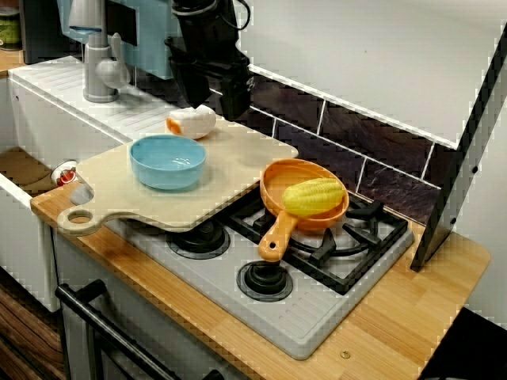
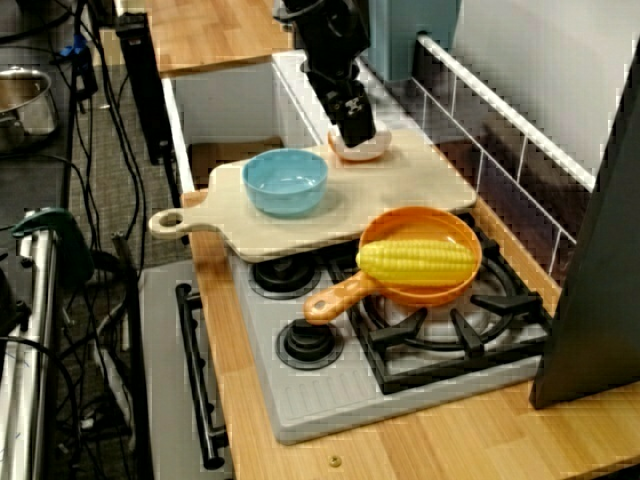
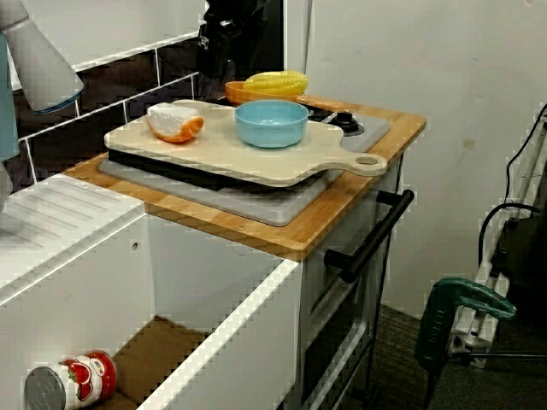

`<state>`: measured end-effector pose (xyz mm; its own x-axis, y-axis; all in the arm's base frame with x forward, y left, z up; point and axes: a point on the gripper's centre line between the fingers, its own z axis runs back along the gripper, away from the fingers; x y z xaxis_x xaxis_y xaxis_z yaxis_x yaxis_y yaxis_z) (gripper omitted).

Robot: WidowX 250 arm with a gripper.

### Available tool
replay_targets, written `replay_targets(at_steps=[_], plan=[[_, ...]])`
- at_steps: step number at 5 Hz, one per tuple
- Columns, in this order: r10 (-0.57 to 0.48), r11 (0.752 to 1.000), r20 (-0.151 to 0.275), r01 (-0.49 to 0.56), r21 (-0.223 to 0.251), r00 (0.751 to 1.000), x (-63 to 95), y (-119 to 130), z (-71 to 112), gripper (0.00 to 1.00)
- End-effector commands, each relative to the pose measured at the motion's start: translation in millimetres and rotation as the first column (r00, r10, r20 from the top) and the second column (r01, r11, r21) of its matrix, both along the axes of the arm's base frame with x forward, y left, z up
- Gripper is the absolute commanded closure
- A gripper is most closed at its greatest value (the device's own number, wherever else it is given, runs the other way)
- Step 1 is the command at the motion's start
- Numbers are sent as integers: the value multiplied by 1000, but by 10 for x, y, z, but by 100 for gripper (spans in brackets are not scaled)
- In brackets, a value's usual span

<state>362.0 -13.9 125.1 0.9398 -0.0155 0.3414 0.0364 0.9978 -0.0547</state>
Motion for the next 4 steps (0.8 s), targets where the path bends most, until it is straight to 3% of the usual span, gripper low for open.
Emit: replay_targets(at_steps=[1,3,4], plan=[[-30,998,58,27,59,998,18,266,168,0],[-22,997,17,20,71,1000,40,511,178,0],[-3,996,29,1,84,1000,40,603,137,0]])
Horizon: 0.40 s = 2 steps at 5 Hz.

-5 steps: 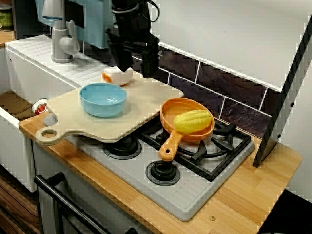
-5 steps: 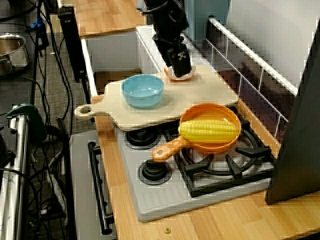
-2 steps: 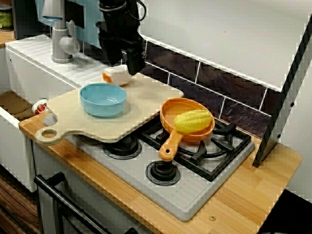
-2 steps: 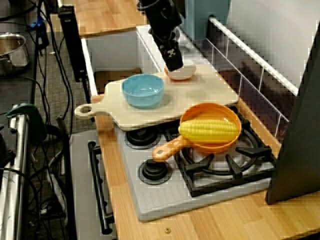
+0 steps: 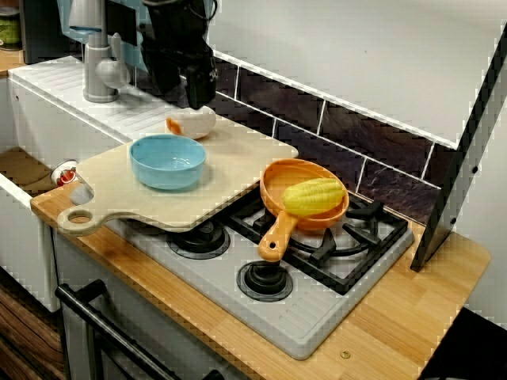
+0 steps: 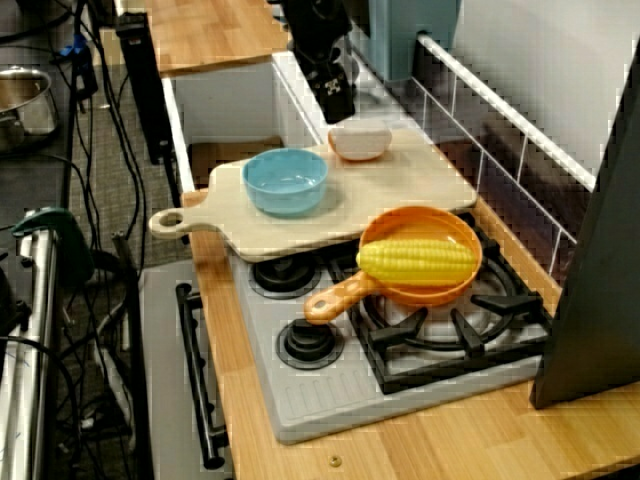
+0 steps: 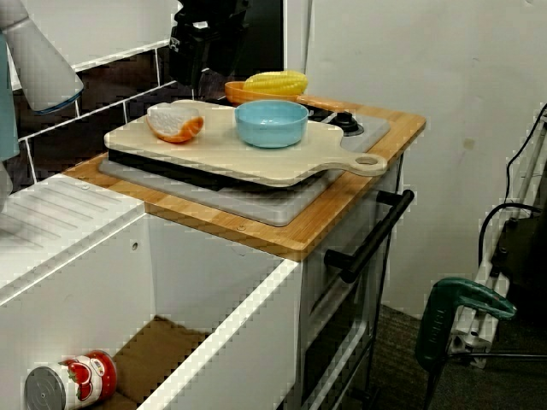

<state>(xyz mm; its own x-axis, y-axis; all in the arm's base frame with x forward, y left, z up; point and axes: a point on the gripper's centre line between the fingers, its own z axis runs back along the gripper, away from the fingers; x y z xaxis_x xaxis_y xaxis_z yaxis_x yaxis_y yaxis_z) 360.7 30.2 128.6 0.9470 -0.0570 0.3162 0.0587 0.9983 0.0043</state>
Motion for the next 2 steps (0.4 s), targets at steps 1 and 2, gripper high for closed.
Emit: replay_targets(at_steps=[1,2], plan=[[35,999,67,-38,33,997,74,236,51,0],[57,998,74,-59,31,996,104,284,16,0]])
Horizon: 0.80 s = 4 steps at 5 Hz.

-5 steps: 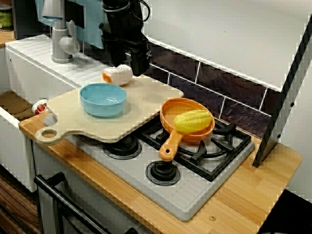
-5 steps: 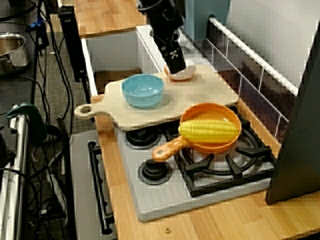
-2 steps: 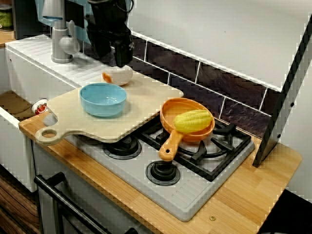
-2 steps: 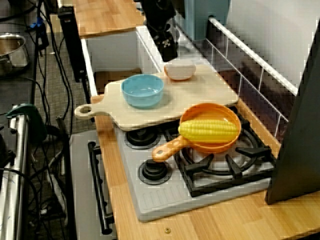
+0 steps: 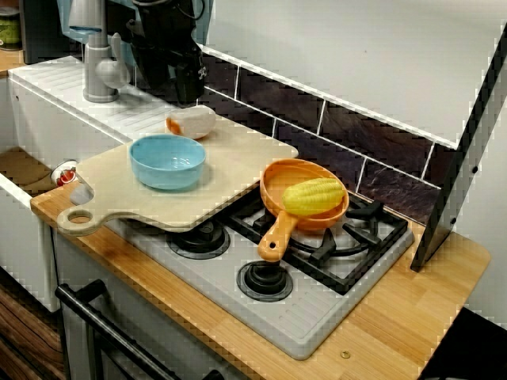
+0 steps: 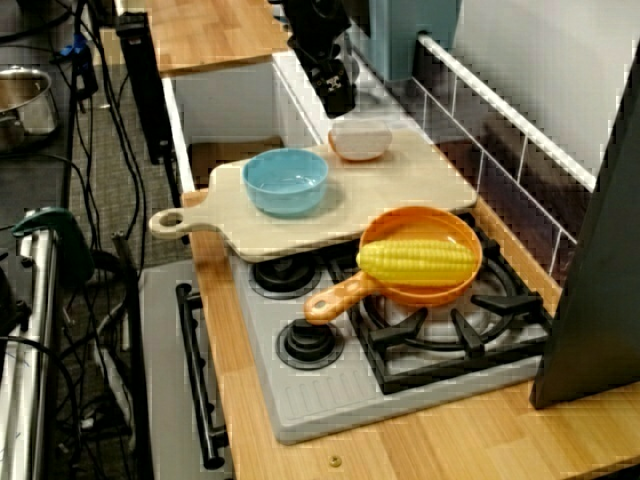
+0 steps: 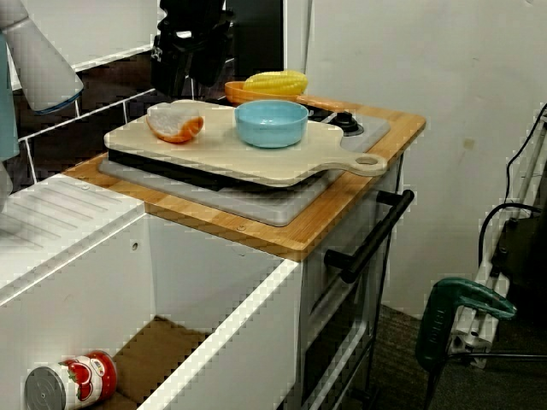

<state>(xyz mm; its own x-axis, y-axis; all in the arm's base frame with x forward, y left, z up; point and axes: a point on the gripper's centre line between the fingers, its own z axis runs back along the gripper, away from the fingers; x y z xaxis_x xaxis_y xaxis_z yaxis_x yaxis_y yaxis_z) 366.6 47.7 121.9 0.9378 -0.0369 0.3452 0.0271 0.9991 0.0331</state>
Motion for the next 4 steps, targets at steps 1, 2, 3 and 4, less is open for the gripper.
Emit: replay_targets(at_steps=[1,2,3,4], plan=[[40,999,43,-40,8,998,81,116,34,0],[68,998,44,-68,1,997,114,114,-22,0],[79,997,38,-79,-14,996,127,102,-48,0],[103,994,33,-102,-35,994,158,113,-40,0]])
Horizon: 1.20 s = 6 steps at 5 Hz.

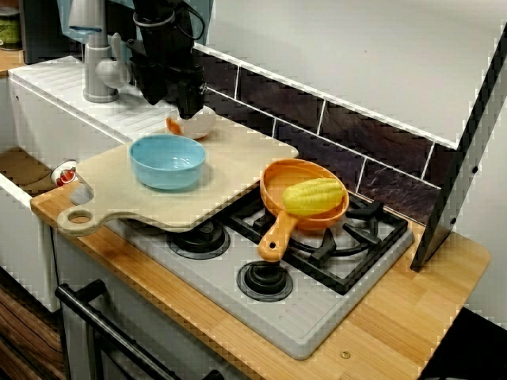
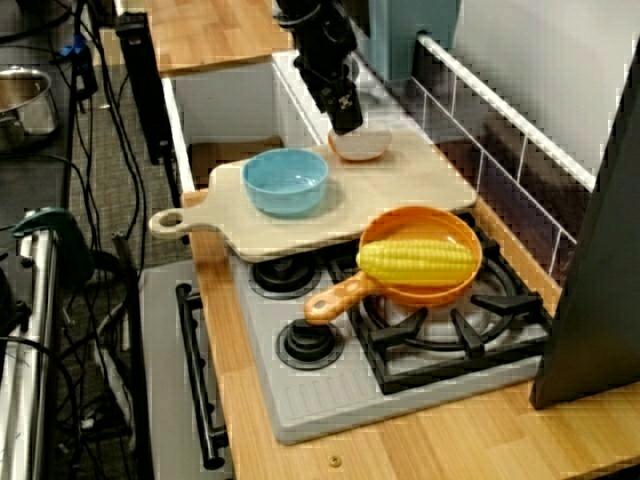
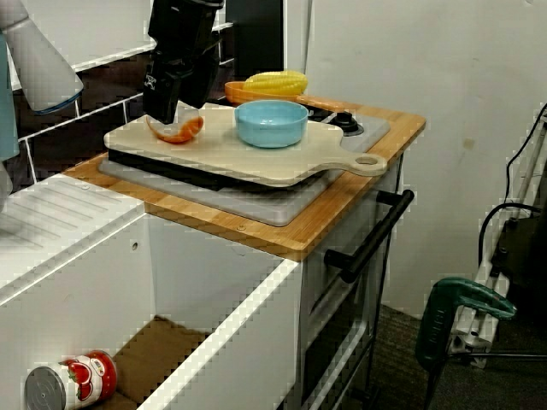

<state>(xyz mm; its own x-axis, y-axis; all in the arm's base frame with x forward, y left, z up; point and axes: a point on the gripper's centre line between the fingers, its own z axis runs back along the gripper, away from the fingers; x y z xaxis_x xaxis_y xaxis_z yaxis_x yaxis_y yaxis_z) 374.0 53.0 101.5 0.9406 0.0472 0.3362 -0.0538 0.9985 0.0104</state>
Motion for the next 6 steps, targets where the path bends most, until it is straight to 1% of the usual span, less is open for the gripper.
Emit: replay_targets(at_steps=[1,3,4,6], plan=[[36,999,36,-35,-24,999,129,40,157,0],[48,998,31,-47,-37,998,156,34,144,0],[44,998,27,-43,-45,999,164,15,167,0],[30,998,27,-29,-47,999,142,-32,186,0]])
